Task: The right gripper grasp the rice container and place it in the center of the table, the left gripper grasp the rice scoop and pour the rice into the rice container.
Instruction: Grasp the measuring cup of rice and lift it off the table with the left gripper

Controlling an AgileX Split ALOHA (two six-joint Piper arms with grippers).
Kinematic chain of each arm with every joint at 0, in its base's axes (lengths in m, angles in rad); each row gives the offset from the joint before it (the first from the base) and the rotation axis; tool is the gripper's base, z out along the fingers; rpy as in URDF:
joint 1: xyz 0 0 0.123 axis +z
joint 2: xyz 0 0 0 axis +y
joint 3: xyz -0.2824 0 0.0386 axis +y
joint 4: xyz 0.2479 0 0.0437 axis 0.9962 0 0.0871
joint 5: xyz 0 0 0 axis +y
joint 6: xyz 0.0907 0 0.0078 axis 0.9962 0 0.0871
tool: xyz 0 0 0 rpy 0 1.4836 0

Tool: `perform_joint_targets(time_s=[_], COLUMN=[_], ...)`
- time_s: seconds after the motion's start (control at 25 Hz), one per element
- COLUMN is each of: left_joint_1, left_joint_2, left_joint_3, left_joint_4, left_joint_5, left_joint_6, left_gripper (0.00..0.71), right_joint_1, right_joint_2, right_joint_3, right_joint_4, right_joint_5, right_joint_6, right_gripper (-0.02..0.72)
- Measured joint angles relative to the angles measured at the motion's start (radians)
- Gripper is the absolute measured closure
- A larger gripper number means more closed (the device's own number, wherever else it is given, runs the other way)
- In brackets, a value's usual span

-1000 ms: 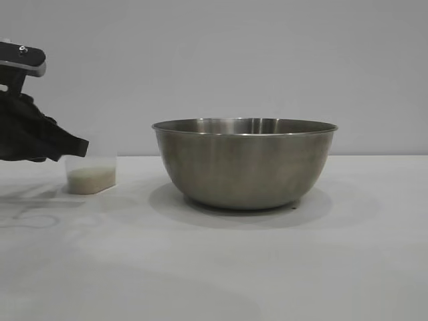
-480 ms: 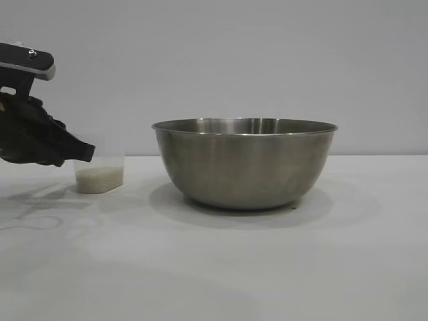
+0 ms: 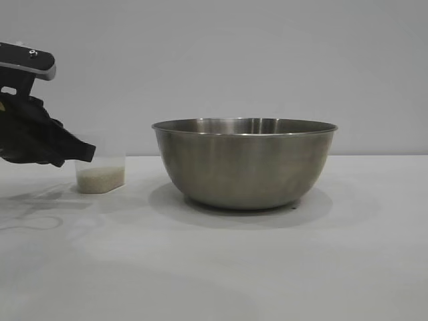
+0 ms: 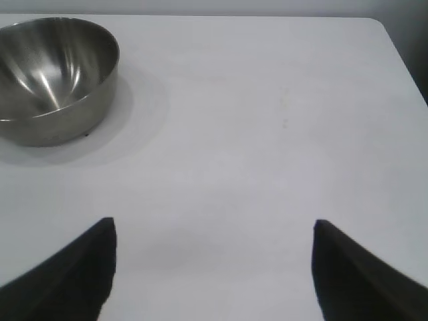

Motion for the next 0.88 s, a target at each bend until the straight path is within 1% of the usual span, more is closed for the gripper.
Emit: perform_joint_targets(time_s=[0.4,0.88], left_joint_1=[0.000,0.000], left_joint_2=[0.000,-0.087], left_joint_3=[-0.002,-0.002], left_joint_4=[0.032,0.068], left_joint_5=[-0.002,0.007], left_joint_6=[0.000,0.008], left_gripper=[0.710,0.710], right_joint_1=[0.000,0.000], right_joint_2=[0.000,0.000], right_joint_3=[0.000,0.000], right_joint_4=[0.000,0.000], right_joint_5=[0.000,0.000], right_joint_6=[0.000,0.000], right_gripper=[0.190,0.190])
